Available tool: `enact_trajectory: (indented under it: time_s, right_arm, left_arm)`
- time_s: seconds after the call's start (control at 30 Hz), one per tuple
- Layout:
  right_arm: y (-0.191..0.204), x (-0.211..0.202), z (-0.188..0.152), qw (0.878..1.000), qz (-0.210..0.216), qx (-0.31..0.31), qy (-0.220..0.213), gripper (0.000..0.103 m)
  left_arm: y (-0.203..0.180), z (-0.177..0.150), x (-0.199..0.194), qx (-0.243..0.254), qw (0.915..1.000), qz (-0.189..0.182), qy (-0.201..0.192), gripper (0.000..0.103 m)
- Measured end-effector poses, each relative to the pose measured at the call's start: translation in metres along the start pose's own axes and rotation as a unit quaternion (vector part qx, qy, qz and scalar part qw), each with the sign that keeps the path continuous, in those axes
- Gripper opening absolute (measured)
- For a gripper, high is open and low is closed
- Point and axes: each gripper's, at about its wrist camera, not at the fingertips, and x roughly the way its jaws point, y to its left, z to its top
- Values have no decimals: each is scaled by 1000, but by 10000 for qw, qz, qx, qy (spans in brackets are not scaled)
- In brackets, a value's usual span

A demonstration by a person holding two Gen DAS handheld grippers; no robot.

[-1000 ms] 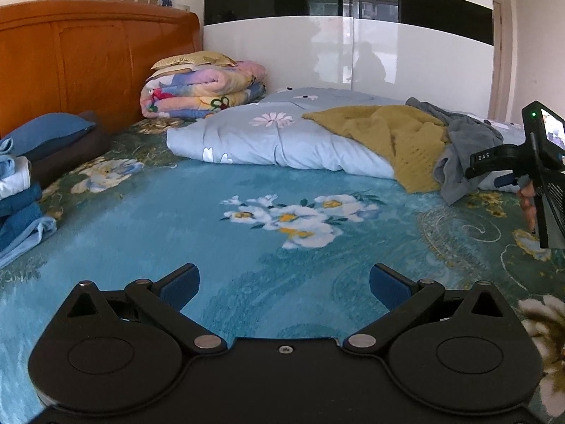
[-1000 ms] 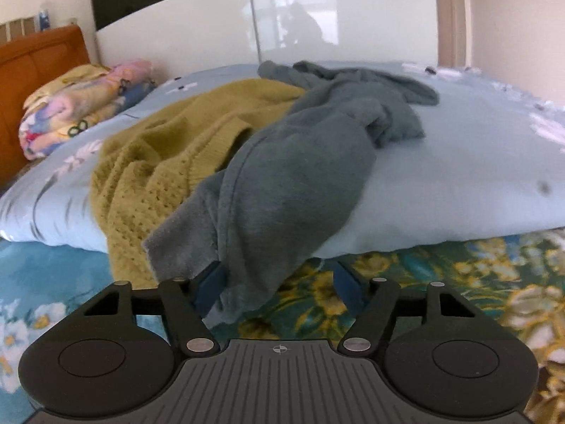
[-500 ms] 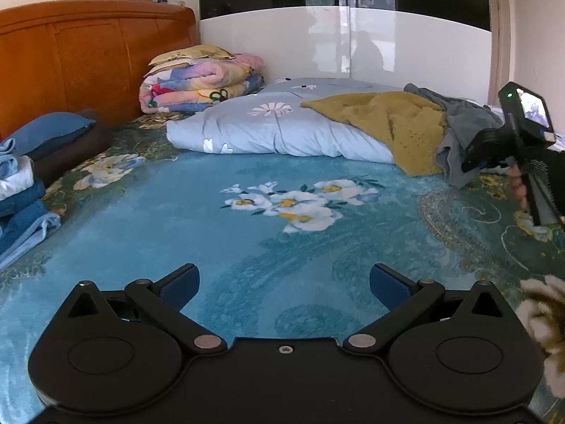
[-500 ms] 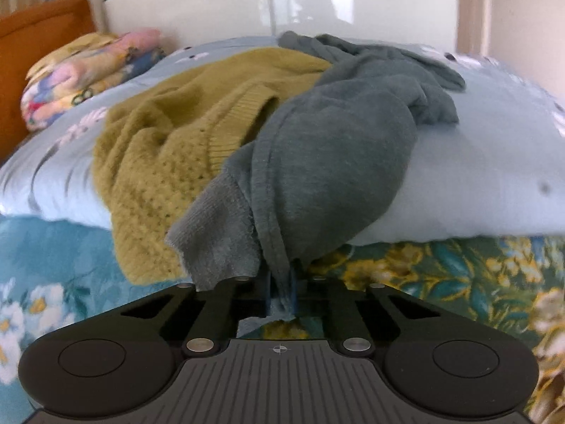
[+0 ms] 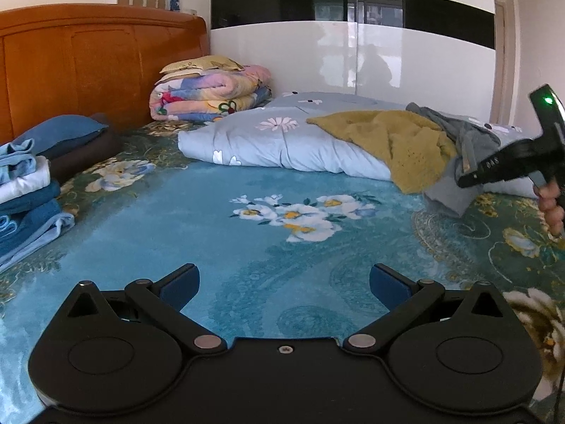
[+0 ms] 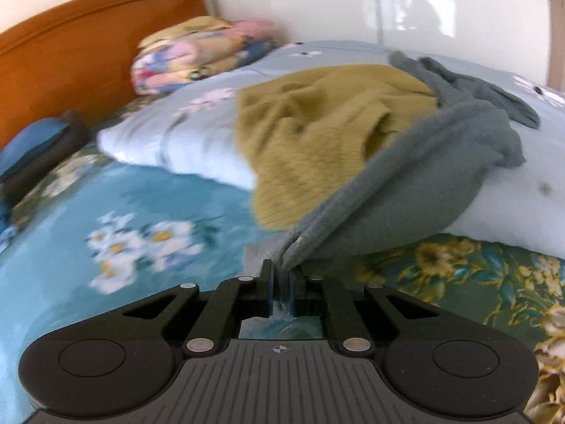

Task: Fold clothes
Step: 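Grasp the grey sweatshirt's sleeve edge with the right gripper, then grasp the grey sweatshirt with the left gripper beside the right gripper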

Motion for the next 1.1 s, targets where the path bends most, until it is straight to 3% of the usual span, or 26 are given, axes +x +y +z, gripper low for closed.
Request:
enact_trajectory:
  time_s: [0.33,0.57,0.77,0.9,1.1]
  right_arm:
    - [31,-59,-33,9961,852,-242,-24,7]
    - [27,-92,-49,9956,888,-277,-113,6]
    - [8,-82,-62,9994,322,-123,58,7]
    - [-2,-74,-70,9999,136,23,9,9]
    - [-30,-85,-77,9991,221,333,-119,31]
  left_arm:
    - [7,-1,-34,-157,9996,212,-92,102]
    - [7,2,-51,-269,9991,308,-118,102]
    - [-18,20,-45,-102,9999,4,-98,102]
    - [-49,38,-27,-53,9989,-473,-60,102]
    - [-102,44,10,21,9928,-1194,115,102]
